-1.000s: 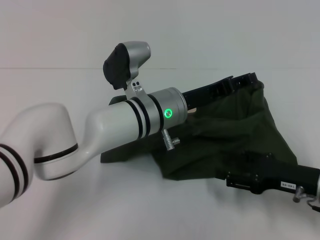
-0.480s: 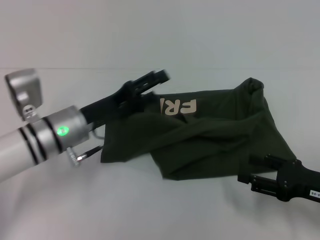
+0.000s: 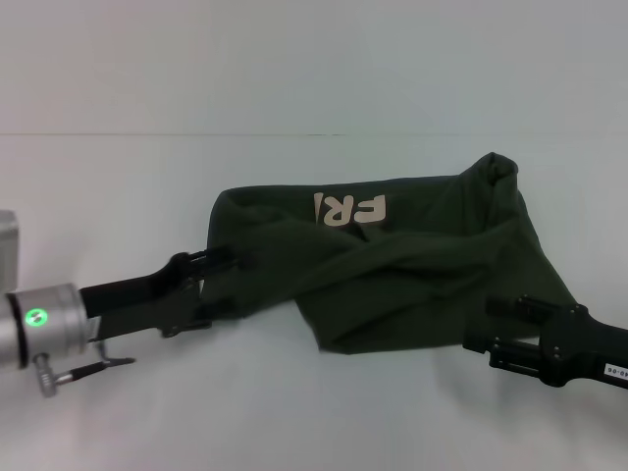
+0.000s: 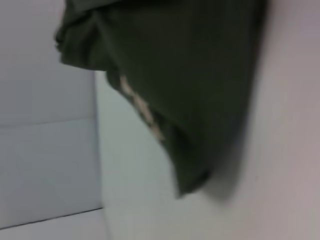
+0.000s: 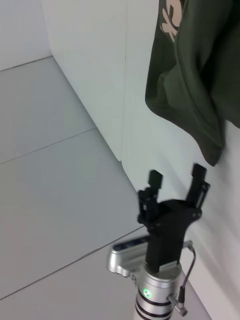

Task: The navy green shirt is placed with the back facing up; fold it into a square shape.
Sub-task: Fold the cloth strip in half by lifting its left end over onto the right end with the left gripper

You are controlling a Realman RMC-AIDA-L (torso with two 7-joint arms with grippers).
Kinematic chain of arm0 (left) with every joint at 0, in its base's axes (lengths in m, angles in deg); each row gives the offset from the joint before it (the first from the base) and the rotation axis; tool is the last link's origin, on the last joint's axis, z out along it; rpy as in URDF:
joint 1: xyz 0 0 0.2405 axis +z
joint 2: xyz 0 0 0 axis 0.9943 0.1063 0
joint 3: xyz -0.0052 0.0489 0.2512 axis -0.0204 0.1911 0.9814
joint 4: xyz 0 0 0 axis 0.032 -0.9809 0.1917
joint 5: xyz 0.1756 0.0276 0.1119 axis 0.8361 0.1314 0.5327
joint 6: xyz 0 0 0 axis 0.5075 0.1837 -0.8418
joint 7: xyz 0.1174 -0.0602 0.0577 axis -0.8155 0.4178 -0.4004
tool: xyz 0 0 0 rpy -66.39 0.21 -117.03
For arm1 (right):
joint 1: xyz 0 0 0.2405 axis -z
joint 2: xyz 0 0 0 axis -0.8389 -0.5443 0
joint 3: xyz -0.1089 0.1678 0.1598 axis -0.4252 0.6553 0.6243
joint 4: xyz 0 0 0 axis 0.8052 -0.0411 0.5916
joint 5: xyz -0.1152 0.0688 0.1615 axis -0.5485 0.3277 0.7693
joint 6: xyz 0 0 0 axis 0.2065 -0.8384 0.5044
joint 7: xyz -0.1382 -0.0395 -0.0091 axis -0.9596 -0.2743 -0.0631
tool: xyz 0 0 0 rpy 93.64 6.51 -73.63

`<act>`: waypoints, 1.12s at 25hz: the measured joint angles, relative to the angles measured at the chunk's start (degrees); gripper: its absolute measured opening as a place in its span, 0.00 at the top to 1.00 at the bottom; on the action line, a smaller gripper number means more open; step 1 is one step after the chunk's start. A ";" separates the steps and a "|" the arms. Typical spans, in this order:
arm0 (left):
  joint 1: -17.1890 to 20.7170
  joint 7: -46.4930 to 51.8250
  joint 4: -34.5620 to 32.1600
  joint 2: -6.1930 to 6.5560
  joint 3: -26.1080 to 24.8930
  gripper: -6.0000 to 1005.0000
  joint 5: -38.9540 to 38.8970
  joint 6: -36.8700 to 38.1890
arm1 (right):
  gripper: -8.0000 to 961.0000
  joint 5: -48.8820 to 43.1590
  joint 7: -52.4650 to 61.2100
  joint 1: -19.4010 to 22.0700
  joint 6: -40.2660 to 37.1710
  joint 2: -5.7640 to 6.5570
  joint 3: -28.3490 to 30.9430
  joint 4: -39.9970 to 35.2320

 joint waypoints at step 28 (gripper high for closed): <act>2.72 10.58 -8.66 -0.41 -9.68 0.11 18.04 -8.96 | 0.19 0.00 0.07 -0.10 0.32 0.00 -0.03 0.28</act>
